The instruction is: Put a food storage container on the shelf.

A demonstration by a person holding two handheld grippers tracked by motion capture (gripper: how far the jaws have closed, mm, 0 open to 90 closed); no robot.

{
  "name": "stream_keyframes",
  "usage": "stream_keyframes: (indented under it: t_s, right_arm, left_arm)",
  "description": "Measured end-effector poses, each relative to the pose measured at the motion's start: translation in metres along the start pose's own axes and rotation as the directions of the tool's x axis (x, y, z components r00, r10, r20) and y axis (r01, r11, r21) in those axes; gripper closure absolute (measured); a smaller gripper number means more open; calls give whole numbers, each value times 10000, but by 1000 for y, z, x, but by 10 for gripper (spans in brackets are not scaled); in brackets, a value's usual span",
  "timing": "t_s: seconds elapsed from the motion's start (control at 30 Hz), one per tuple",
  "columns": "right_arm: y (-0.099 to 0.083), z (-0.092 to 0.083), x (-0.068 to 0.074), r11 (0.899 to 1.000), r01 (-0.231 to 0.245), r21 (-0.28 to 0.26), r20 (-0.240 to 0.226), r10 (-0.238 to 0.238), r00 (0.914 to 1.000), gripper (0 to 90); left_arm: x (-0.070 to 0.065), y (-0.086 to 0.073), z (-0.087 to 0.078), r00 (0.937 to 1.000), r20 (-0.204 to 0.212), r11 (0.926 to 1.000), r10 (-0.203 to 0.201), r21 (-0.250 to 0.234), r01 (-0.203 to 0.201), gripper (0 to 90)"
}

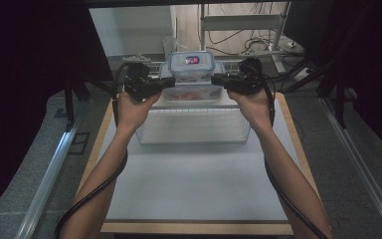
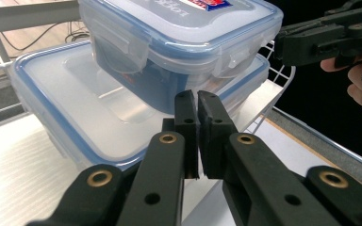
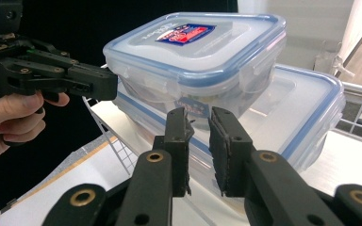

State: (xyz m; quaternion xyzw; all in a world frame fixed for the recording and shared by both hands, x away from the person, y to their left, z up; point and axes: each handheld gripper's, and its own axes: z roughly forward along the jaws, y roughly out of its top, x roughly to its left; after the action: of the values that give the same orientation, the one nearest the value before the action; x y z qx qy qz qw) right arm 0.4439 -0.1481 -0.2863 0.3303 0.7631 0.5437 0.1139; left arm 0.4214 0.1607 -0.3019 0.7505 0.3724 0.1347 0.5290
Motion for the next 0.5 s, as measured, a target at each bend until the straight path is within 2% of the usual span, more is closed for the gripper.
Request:
stream_keyframes:
  t_s: [0.07, 0.13, 0.3, 0.5]
  right_arm:
    - [-2, 1, 0, 10000, -7, -8, -53, 7, 10000, 754]
    - [-5, 0, 1, 10000, -15, -7, -143, 15, 9999, 725]
    - [-18, -3, 7, 9999, 110, -90, -372, -114, 9992, 607]
    - [-39, -7, 19, 9983, 568, -87, -377, -571, 9977, 473]
  left_arm:
    - [-2, -1, -2, 10000, 41, 10000, 56, -2, -56, 844]
    - [-9, -4, -5, 9995, 9, 9995, 326, 55, -327, 797]
    - [-24, -17, -11, 9951, -223, 9953, 964, 124, -961, 583]
    - [-38, -38, -13, 9898, -266, 9901, 1403, 112, -1400, 373]
